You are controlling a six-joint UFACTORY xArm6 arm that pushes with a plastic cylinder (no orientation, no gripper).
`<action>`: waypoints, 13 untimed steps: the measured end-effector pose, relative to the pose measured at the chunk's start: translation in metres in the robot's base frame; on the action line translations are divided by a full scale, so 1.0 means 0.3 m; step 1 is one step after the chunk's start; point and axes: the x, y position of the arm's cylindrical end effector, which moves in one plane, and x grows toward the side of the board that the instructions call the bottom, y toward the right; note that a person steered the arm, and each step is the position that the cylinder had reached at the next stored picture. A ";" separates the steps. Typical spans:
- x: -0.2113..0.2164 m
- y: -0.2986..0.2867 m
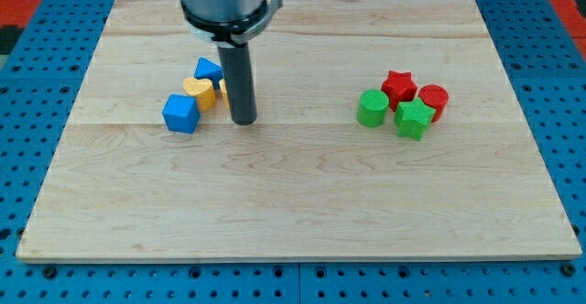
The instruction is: Move the yellow hexagon parallel to the top of the yellow heart
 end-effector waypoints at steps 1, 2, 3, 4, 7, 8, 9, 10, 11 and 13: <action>-0.058 -0.004; -0.131 -0.021; -0.171 -0.047; -0.222 -0.047; -0.493 -0.102; -0.564 -0.118; -0.642 -0.129; -0.644 -0.129; -0.645 -0.133; -0.654 -0.172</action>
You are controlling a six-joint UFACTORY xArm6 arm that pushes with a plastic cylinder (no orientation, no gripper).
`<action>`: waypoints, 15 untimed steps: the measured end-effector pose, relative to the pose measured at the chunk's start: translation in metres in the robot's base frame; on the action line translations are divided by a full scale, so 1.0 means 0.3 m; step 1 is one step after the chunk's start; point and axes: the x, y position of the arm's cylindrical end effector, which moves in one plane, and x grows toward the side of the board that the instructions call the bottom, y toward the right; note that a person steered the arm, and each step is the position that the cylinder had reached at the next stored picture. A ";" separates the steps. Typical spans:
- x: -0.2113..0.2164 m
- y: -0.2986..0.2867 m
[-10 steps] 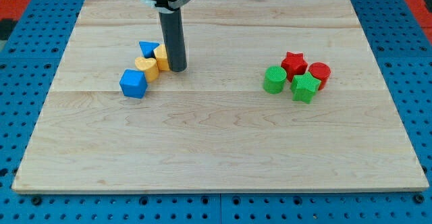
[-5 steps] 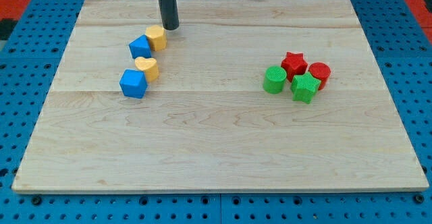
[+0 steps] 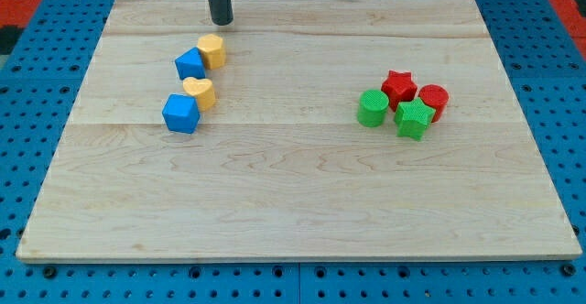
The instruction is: Move the yellow hexagon parallel to the top of the yellow heart
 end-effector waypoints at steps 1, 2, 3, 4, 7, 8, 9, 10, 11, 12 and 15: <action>-0.018 -0.009; 0.003 -0.009; 0.073 -0.009; 0.214 -0.024; 0.343 -0.136; 0.489 -0.109; 0.527 -0.023; 0.517 -0.068; 0.482 0.063; 0.489 0.073; 0.169 0.334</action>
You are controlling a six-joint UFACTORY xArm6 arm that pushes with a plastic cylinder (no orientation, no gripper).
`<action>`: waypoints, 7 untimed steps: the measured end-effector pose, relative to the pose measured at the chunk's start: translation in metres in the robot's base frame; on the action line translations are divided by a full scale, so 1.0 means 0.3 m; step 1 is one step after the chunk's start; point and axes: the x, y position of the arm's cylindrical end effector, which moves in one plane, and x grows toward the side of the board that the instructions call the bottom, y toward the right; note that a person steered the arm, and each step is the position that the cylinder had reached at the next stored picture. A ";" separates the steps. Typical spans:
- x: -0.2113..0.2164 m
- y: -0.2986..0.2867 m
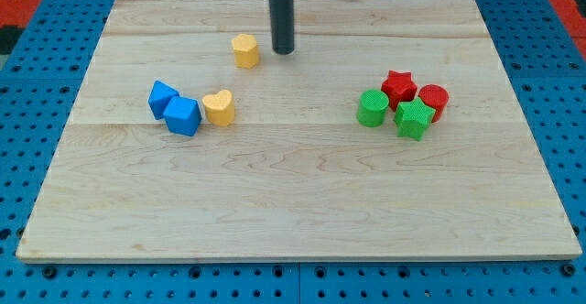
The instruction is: Move the yellow hexagon parallel to the top of the yellow heart
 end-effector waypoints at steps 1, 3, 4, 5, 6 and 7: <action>0.038 -0.154; 0.137 -0.277; 0.137 -0.276; 0.134 -0.267; 0.087 -0.284; 0.030 -0.369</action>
